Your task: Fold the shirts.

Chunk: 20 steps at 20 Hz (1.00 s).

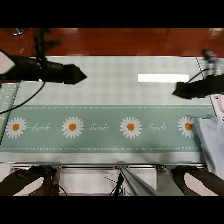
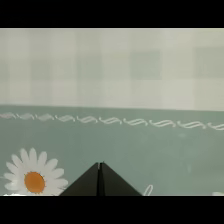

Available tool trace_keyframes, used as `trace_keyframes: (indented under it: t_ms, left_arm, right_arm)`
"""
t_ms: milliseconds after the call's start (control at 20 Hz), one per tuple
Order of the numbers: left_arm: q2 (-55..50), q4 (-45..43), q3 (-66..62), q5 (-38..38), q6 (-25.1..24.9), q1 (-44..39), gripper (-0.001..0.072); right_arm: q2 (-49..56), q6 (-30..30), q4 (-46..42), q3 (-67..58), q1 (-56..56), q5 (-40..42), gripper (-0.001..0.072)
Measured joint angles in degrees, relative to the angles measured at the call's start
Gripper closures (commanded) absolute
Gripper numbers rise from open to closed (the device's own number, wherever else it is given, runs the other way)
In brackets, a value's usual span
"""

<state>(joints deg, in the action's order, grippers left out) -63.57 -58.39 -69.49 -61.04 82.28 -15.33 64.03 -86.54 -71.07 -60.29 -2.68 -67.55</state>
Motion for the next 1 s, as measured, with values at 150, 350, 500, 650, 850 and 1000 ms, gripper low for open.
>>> trace_keyframes:
  t_ms: [150,350,500,650,850,1000]
  left_arm:
    - [-0.9,-14.8,2.5,-0.6,10.2,-1.5,0.0687]
    - [-1.4,-22.0,3.8,-2.4,16.0,-1.0,0.0687]
    - [-1.6,-24.0,4.1,-4.0,17.5,-0.9,0.0686]
    - [-1.8,-24.9,4.2,-4.9,18.0,-0.8,0.0686]
    - [-1.9,-25.4,4.2,-5.2,18.4,-0.8,0.0686]
    - [-1.9,-25.5,4.2,-5.4,18.4,-0.8,0.0687]
  right_arm:
    - [5.8,-5.4,-9.4,1.2,8.3,0.1,0.0685]
    - [7.6,-9.4,-14.3,1.8,11.5,0.2,0.0685]
    - [7.8,-10.6,-15.8,1.9,12.3,0.5,0.0685]
    - [7.8,-11.1,-16.4,1.9,12.6,0.7,0.0685]
    - [7.8,-11.3,-16.8,1.9,12.7,0.7,0.0685]
    - [7.8,-11.5,-16.9,1.9,12.7,0.7,0.0685]
